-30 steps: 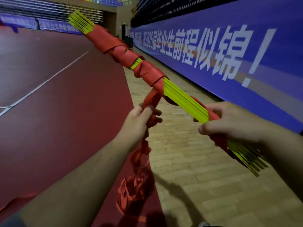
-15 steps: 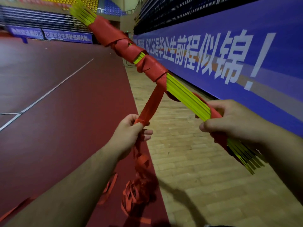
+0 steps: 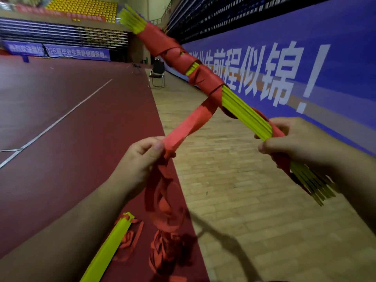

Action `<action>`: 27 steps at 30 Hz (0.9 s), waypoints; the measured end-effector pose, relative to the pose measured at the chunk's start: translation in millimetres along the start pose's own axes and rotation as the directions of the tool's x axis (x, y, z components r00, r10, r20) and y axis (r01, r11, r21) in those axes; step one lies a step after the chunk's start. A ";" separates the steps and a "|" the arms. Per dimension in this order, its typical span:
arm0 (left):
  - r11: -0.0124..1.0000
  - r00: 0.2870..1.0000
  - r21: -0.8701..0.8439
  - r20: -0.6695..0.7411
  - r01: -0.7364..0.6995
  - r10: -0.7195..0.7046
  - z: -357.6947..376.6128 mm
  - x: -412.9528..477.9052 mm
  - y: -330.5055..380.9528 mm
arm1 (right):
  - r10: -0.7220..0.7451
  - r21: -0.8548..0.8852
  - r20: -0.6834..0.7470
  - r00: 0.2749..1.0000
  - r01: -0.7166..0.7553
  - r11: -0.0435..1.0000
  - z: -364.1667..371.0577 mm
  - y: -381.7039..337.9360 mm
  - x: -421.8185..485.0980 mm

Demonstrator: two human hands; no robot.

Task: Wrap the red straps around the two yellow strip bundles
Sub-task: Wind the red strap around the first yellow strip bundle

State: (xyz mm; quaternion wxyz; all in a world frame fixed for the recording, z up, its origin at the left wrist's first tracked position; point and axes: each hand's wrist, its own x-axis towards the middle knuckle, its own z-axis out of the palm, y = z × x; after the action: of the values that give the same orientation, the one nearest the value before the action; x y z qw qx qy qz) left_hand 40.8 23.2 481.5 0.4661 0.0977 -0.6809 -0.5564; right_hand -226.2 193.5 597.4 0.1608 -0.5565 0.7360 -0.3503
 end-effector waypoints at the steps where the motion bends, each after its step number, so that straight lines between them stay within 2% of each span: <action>1: 0.998 0.999 -0.042 0.021 0.048 -0.047 -1.3 -2.2 -3.0 | 0.019 0.016 -0.004 1.000 -0.019 1.000 -0.5 2.8 0.0; 2: 0.997 0.995 0.000 0.057 0.076 -0.076 -3.4 -3.8 -5.2 | 0.038 0.036 -0.007 0.999 -0.037 0.999 -1.3 5.0 0.2; 4: 0.953 0.979 0.283 0.135 0.112 -0.155 -4.0 -5.0 -7.6 | 0.059 0.047 -0.003 0.998 -0.058 0.997 -0.9 7.4 0.3; 6: 0.817 0.939 0.566 0.208 0.112 -0.273 0.5 -1.5 -11.6 | 0.040 -0.002 0.002 0.999 -0.040 0.999 1.3 7.1 0.4; 7: 0.766 0.921 0.621 0.181 0.166 -0.346 5.2 0.5 -12.3 | 0.026 -0.032 0.005 1.000 -0.026 0.999 3.2 5.3 -0.7; 9: 0.688 0.876 0.629 0.025 0.361 -0.482 2.3 5.3 -27.6 | 0.002 -0.058 0.020 1.000 -0.001 0.998 5.9 -0.1 -2.4; 10: 0.615 0.835 0.660 -0.035 0.431 -0.549 -1.4 5.6 -36.9 | -0.006 -0.060 0.018 1.000 0.007 0.998 4.9 -2.3 -3.0; 12: 0.399 0.754 0.801 -0.097 0.447 -0.649 -15.3 -2.0 -62.1 | -0.003 -0.007 -0.001 1.000 0.003 1.000 -0.4 -4.2 -2.1; 13: 0.338 0.743 0.831 -0.129 0.442 -0.656 -25.5 -9.8 -77.7 | 0.004 0.052 -0.012 1.000 -0.003 0.999 -3.0 -5.1 -1.9; 16: 0.449 0.716 0.689 -0.147 0.569 -0.682 -40.5 -30.6 -100.8 | 0.011 0.287 -0.048 0.999 0.004 0.958 -9.4 -3.8 -0.6; 18: 0.550 0.760 0.587 -0.185 0.594 -0.623 -37.8 -28.6 -100.8 | 0.017 0.420 -0.040 0.999 0.002 0.908 -7.9 -1.7 -0.7; 19: 0.631 0.787 0.483 -0.257 0.607 -0.561 -34.8 -22.7 -98.6 | 0.024 0.445 -0.030 0.999 -0.008 0.896 -7.0 0.5 -0.1; 21: 0.759 0.806 0.307 -0.376 0.574 -0.458 -22.0 -3.9 -82.0 | 0.037 0.423 0.017 0.999 -0.040 0.905 -5.0 3.3 -0.3; 22: 0.808 0.835 0.281 -0.373 0.517 -0.405 -14.6 6.9 -71.3 | 0.039 0.387 0.040 0.998 -0.051 0.921 -4.2 4.8 0.0; 25: 0.885 0.936 0.322 -0.218 0.337 -0.277 17.7 28.5 -44.3 | 0.055 0.191 0.097 0.994 -0.073 0.979 -1.4 5.9 0.3; 27: 0.904 0.955 0.311 -0.068 0.294 -0.288 43.3 38.0 -35.4 | 0.043 0.026 0.114 0.993 -0.046 0.999 2.3 2.7 0.0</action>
State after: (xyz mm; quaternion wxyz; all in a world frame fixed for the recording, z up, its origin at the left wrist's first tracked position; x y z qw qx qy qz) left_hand -25.8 14.5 473.8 0.3631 0.2778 -0.7346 -0.5015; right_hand -226.7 193.1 593.8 0.2181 -0.5566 0.7328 -0.3250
